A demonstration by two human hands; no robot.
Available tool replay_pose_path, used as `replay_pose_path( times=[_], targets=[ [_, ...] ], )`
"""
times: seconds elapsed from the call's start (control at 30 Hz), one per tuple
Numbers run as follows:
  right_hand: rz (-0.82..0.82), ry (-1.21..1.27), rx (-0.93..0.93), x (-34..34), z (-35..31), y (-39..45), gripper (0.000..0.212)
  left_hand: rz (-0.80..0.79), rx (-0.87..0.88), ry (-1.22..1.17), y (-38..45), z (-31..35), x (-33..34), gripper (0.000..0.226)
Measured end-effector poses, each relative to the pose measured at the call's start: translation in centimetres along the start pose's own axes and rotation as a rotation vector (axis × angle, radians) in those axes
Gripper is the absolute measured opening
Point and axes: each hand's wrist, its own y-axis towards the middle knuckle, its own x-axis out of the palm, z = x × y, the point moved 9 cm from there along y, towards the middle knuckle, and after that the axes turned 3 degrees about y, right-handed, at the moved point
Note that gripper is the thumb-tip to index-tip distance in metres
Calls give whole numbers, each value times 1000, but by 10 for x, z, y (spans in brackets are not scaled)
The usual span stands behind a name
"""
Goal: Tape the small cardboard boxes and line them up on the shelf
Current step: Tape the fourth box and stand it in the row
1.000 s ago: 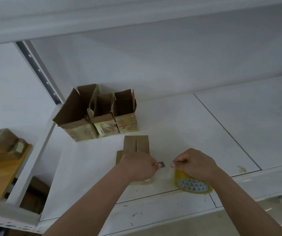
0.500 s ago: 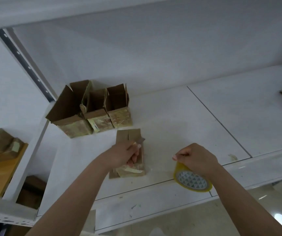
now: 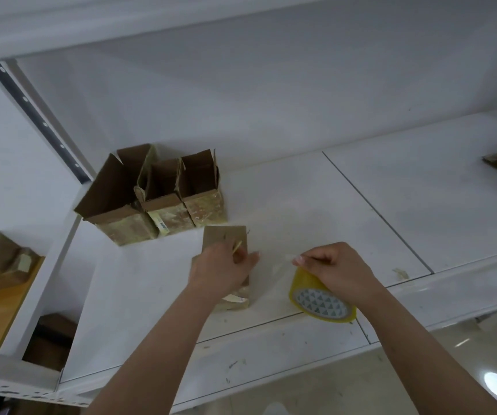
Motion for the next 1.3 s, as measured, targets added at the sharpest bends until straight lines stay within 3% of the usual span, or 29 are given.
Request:
replay_pose_path(
  times=[0.13,0.3,0.47,0.57,0.73,0.9,1.0,1.1,1.17,1.23,1.3],
  targets=[
    [24,36,-48,-2,-17,-1,16,43,103,-387,-16,35,-8,60],
    [150,-31,-85,-6,-24,-4,25,57,48,-583,-21,39,0,32],
    [349,-114,-158,-10,-34,-6,19,53,-57,-755,-34,37,18,36],
    [402,-159,-215,-8,-40,-8,23,48,-50,-704,-37,36,17,36],
    [527,-316,-311,-5,-50,-13,22,16,-25,-621,-40,21,0,18],
    [686,-460,-397,-18,-41,-18,23,379,-94,-438,-44,-61,-65,21],
    [736,-577,-474,-8,-32,-23,30,351,-265,-150,-43,-130,-57,25],
    [668,-600,-388,13,-10,-21,42,167,-363,61,-48,-173,-15,35],
    [591,-619,-294,25,4,-18,37,78,-392,99,-53,-186,6,40],
    [465,-615,-178,36,18,-12,36,55,-384,128,-56,-188,15,43],
    [398,-616,-87,42,24,-8,45,137,-340,93,-55,-181,6,46]
  ],
)
